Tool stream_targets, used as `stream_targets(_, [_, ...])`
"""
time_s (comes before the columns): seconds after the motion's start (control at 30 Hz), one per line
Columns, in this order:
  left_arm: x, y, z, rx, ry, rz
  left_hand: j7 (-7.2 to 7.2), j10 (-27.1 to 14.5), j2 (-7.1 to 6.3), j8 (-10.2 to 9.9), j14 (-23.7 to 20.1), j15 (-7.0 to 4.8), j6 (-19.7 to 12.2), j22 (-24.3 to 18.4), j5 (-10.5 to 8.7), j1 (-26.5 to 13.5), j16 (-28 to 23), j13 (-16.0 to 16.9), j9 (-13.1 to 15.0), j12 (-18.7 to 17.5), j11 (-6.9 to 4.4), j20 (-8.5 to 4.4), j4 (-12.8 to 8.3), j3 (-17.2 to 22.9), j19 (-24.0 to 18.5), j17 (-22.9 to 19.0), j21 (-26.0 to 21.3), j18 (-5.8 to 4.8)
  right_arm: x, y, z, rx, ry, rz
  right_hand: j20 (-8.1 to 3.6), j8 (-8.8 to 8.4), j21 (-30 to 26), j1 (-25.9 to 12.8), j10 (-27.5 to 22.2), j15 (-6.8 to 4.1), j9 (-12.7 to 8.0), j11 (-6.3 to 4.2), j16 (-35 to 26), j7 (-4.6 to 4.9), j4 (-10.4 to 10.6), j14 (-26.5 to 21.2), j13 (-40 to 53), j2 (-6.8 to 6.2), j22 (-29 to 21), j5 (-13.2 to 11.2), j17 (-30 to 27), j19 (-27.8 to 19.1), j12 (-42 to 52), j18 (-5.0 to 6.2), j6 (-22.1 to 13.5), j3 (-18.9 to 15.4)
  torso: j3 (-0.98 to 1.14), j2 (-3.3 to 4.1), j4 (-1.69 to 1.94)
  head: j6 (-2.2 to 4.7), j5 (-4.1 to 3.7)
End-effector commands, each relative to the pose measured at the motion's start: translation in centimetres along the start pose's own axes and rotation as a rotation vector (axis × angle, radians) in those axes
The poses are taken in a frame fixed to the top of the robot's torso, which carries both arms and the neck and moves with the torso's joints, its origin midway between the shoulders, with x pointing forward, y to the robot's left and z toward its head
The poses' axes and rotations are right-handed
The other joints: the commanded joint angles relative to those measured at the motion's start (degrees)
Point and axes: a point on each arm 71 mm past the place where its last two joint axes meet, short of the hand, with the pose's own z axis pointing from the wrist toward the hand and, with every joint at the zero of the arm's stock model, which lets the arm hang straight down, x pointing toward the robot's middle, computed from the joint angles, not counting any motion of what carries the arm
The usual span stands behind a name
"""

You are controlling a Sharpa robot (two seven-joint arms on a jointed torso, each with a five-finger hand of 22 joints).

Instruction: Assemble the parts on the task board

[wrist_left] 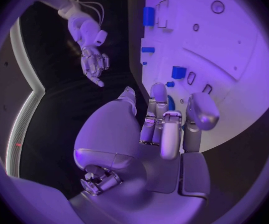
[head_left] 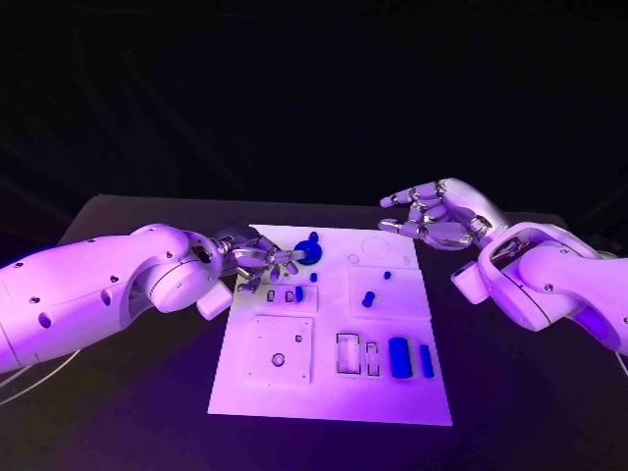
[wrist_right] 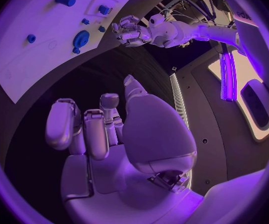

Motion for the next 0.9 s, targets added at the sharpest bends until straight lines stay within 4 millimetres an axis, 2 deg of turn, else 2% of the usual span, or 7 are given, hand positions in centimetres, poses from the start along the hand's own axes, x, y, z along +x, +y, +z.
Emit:
stream_targets(0.03, [0.2,0.5,0.3,-0.131,0.027,0.309,-0.68,2.93,0.46,1.65,6.05,-0.73,0.17,3.04,-0.12,-0.14,0.54,4.16,1.25,3.64,-0.40,-0.35,0.02,-1.12,1.55,15.05,2.00,-1.41,0.1,-0.6,0.1,0.050,0.033,0.027,-0.02,0.23,-0.50,-0.26,-0.44,-0.36,0.03,0.02,-0.56,-0.08,0.14,3.14,-0.40,0.24,-0.52,0.35,4.28,-0.56,-0.53,0.59,0.18,-0.55,0.22,-0.40,-0.35,-0.24,0.16])
stream_targets(0.17, [0.6,0.0,0.7,-0.154,0.014,0.382,-1.44,5.34,1.19,5.17,6.05,-1.32,-0.25,5.50,-0.10,0.41,0.54,9.38,4.57,7.96,-1.12,-0.97,0.00,-3.41,2.50,15.05,3.63,-1.83,0.0,-1.1,0.2,0.078,0.046,0.013,-0.02,0.13,-1.06,-1.02,-0.84,-0.32,-0.03,0.08,-1.26,-0.02,0.68,2.87,-1.21,0.21,-1.38,1.15,3.35,-1.00,-1.05,0.74,-0.03,-1.76,0.27,-0.42,-0.53,-0.28,0.65])
stream_targets(0.23, [0.8,-0.2,0.9,-0.160,0.008,0.398,-1.64,5.78,1.41,6.41,6.05,-1.47,-0.45,6.35,-0.14,0.44,0.54,10.48,5.85,8.84,-1.29,-1.05,0.00,-4.25,2.85,15.05,4.15,-1.99,0.0,-1.2,0.3,0.085,0.050,0.008,-0.02,0.13,-1.06,-1.03,-0.84,-0.32,-0.03,0.08,-1.28,-0.02,0.69,2.87,-1.21,0.22,-1.39,1.16,3.33,-1.00,-1.04,0.74,-0.03,-1.79,0.28,-0.38,-0.60,-0.30,0.71])
stream_targets(0.33, [1.0,-0.5,1.1,-0.174,0.003,0.413,-2.04,6.64,1.92,8.27,6.05,-1.69,-0.96,7.84,-0.11,0.48,0.54,12.20,7.93,10.22,-1.55,-1.36,-0.01,-5.44,3.54,15.05,5.07,-2.22,0.1,-1.3,0.3,0.094,0.058,-0.002,-0.02,0.15,-1.20,-1.08,-0.82,-0.32,-0.02,0.07,-1.41,-0.02,0.74,2.82,-1.25,0.24,-1.64,1.28,3.14,-1.12,-1.02,0.78,-0.01,-1.94,0.16,-0.38,-0.47,-0.14,0.72])
stream_targets(0.43, [1.3,-0.6,1.2,-0.187,0.006,0.432,-2.32,7.26,2.59,10.30,6.05,-2.04,-1.88,8.94,-0.10,0.35,0.54,13.52,10.49,11.21,-1.85,-1.53,-0.08,-6.88,4.01,15.05,5.73,-2.45,0.2,-1.4,0.4,0.102,0.068,-0.014,-0.02,0.17,-1.37,-1.12,-0.92,-0.32,-0.02,0.07,-1.60,-0.03,0.77,2.75,-1.43,0.21,-1.95,1.36,2.87,-1.27,-1.16,0.84,0.02,-2.11,0.16,-0.29,-0.42,-0.14,0.68])
stream_targets(0.63, [1.5,-0.8,1.5,-0.206,0.005,0.459,-2.57,8.40,2.93,12.13,6.05,-2.16,-2.56,10.79,-0.47,0.02,0.54,15.42,13.02,12.61,-2.19,-1.82,0.00,-8.59,4.92,15.05,6.78,-2.77,0.3,-1.5,0.4,0.113,0.077,-0.024,-0.02,0.17,-1.45,-1.13,-0.93,-0.32,-0.02,0.07,-1.66,-0.03,0.78,2.72,-1.47,0.21,-2.10,1.37,2.78,-1.34,-1.18,0.87,0.02,-2.14,0.11,-0.26,-0.43,-0.34,0.67])
stream_targets(0.9, [1.6,-1.2,1.9,-0.247,0.017,0.484,-2.90,9.10,2.86,13.86,6.05,-2.42,-3.07,12.01,-0.61,-0.63,0.54,16.53,15.62,13.36,-2.48,-2.06,0.00,-10.51,5.52,15.05,7.46,-3.00,0.5,-1.6,0.5,0.124,0.090,-0.032,-0.03,0.23,-1.56,-1.10,-0.93,-0.34,0.01,0.04,-1.77,-0.07,0.81,2.69,-1.55,0.31,-2.29,1.53,2.65,-1.43,-1.19,0.91,0.12,-2.29,0.17,-0.22,-0.47,-0.92,0.65])
